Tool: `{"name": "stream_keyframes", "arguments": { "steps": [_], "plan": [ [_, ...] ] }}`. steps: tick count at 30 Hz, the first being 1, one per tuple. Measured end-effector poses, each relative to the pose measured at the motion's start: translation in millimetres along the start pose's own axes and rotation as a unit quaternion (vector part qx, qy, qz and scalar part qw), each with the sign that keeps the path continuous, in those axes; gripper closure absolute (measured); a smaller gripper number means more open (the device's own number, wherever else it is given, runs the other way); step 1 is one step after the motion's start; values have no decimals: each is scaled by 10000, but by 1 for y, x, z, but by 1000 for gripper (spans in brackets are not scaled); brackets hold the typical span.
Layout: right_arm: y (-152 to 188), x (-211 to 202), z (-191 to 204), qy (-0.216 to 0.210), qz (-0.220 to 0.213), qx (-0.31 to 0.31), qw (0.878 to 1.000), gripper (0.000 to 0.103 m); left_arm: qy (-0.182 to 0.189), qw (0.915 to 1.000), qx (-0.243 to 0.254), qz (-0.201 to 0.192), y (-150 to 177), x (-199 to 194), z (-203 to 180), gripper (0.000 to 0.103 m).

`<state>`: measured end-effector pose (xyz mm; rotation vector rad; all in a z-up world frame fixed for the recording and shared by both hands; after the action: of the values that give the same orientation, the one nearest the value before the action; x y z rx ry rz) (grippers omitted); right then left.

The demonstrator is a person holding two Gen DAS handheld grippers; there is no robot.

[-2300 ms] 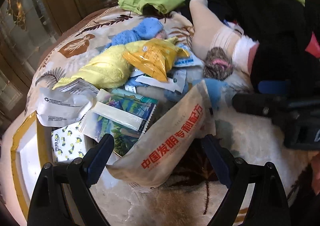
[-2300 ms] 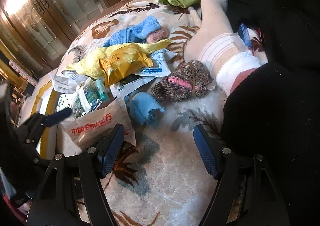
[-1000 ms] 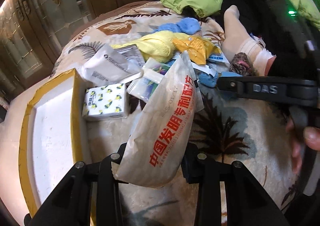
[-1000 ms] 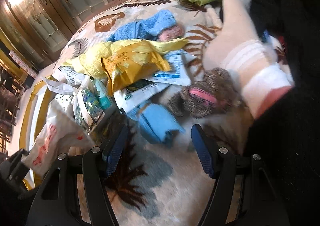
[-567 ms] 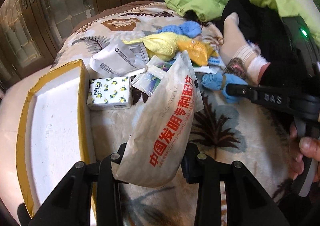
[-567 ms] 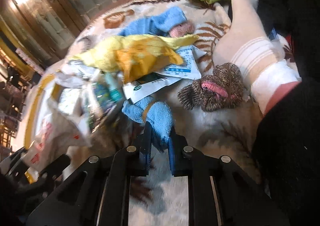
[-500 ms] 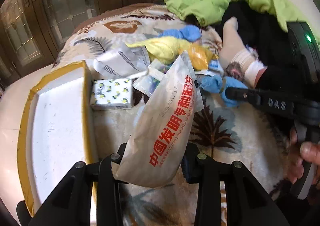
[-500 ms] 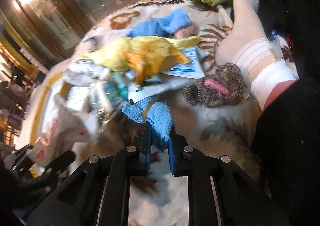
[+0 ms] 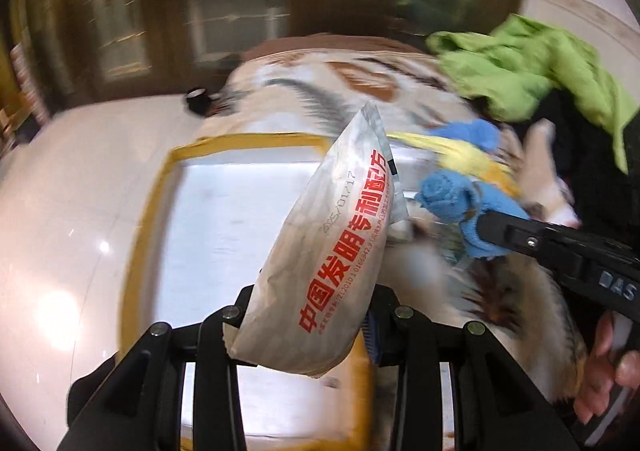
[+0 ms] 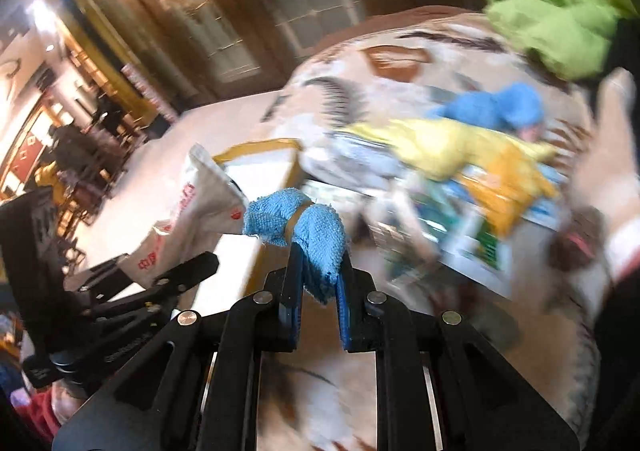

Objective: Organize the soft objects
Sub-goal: 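Carry both items over the yellow-rimmed box and open both tools to drop them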

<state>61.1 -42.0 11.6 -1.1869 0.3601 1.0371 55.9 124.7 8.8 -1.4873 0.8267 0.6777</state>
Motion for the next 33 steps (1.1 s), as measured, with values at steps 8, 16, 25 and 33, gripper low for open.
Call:
{"name": "stream_keyframes", "arguments": {
  "steps": [8,16,25,33],
  "plan": [
    [-33,80,60,-36,305,-438,9986,89,-581,9970,-452,226,-20,45,65,67],
    [-46,142,86,300,623,-739,9949,89,-856,9932,-641,466,-23,85,95,64],
    [-32,162,87,540,882,-1039,9892,80,-1065,9911,-685,407,-17,85,102,39],
    [-27,132,85,305,770,-919,9923,80,-1266,9899,-624,145,-21,69,93,30]
  ]
}}
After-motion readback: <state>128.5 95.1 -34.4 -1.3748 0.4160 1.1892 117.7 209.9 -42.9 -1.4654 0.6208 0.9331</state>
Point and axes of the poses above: each gripper's, at about its wrist camera, not at the fingertips, and x roughly the way its jaws point, z to its left, y to its underside, the point moved 4 cm from there along x, roughly the way its jaws point
